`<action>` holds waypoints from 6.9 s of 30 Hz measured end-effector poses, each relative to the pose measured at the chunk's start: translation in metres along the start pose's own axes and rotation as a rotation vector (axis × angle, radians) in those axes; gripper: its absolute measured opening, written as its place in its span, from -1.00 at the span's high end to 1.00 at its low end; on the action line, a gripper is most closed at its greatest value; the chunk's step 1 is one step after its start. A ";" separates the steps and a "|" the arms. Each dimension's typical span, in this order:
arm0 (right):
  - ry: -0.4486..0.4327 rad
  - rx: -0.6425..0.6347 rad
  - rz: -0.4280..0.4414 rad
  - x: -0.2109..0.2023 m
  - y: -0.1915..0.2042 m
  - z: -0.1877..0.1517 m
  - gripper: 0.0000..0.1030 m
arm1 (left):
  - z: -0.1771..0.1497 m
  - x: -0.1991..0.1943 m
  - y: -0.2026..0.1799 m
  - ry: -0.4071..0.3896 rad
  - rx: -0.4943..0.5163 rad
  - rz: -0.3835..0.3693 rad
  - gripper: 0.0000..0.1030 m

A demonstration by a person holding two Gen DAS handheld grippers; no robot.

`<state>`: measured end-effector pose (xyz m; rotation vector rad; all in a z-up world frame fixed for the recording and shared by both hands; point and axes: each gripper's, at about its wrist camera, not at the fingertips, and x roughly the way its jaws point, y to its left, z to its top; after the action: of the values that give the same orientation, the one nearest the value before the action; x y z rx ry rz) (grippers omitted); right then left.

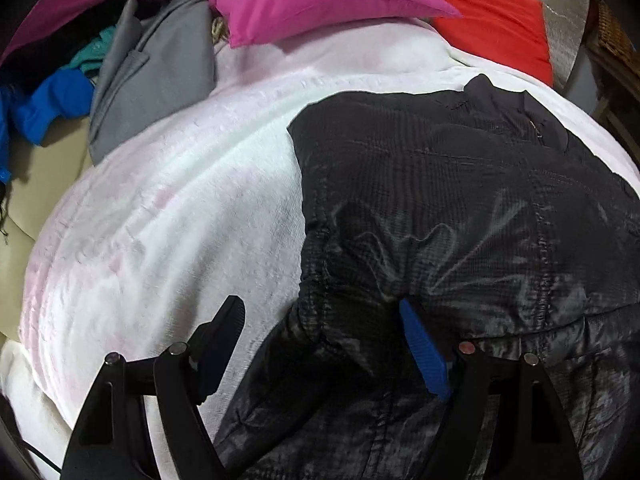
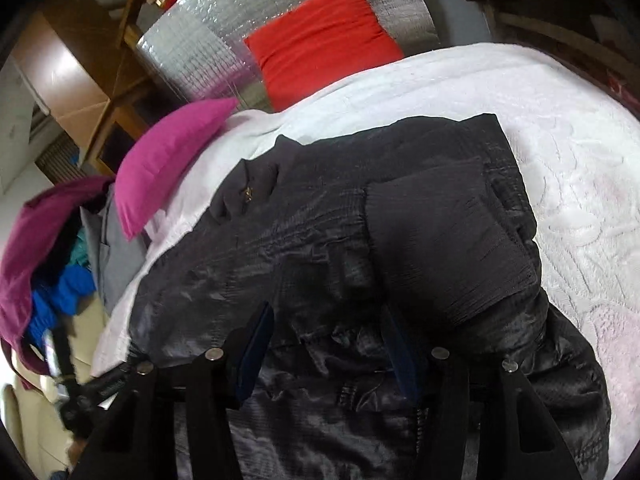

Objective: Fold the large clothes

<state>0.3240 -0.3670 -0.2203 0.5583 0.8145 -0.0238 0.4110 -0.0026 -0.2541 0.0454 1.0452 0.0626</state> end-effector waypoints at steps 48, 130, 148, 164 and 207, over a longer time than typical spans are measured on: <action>-0.005 -0.098 0.144 -0.221 -0.079 -0.179 -0.51 | -0.246 -0.127 0.087 -0.028 -0.081 -0.081 -0.95; 0.324 -0.324 0.246 -0.127 -0.045 -0.240 0.43 | -0.287 -0.074 0.063 0.211 -0.130 -0.394 0.60; -0.220 -0.350 0.359 -0.222 0.033 -0.114 0.61 | -0.151 -0.176 0.107 -0.058 -0.204 -0.629 0.82; -0.308 -0.196 0.187 -0.050 0.035 0.086 0.62 | 0.087 -0.047 0.056 -0.100 -0.279 -0.609 0.82; -0.162 0.444 0.437 -0.063 -0.079 -0.004 -0.89 | -0.045 -0.072 0.022 -0.090 -0.398 -0.368 -0.59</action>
<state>0.2593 -0.4444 -0.2150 1.1314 0.5147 0.1526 0.3358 0.0147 -0.2134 -0.5002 0.9212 -0.0655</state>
